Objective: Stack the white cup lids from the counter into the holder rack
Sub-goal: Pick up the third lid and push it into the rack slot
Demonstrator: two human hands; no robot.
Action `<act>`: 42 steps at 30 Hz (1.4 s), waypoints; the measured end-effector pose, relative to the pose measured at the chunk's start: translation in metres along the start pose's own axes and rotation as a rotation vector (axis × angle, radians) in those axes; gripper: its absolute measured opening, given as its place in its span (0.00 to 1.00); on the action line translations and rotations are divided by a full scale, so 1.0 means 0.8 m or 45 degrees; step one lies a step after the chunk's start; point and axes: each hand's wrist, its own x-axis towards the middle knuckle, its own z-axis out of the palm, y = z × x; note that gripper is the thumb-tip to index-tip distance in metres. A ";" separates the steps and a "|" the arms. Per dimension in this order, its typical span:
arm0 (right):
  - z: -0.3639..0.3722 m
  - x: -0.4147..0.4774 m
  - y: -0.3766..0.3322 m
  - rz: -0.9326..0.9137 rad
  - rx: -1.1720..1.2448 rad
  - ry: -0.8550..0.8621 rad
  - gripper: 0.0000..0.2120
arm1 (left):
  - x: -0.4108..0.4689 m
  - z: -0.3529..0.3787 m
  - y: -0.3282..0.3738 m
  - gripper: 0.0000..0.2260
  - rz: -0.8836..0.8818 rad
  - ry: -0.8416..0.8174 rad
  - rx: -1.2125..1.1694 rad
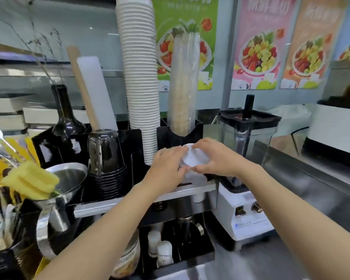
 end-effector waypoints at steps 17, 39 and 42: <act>0.019 0.046 -0.004 0.146 -0.369 -0.631 0.22 | 0.033 0.022 -0.033 0.16 0.086 -0.558 0.524; 0.035 0.063 0.008 0.211 -0.489 -0.814 0.18 | 0.033 0.028 -0.032 0.17 0.114 -0.578 0.629; 0.035 0.060 0.001 0.210 -0.486 -0.848 0.18 | 0.034 0.028 -0.030 0.16 0.104 -0.587 0.609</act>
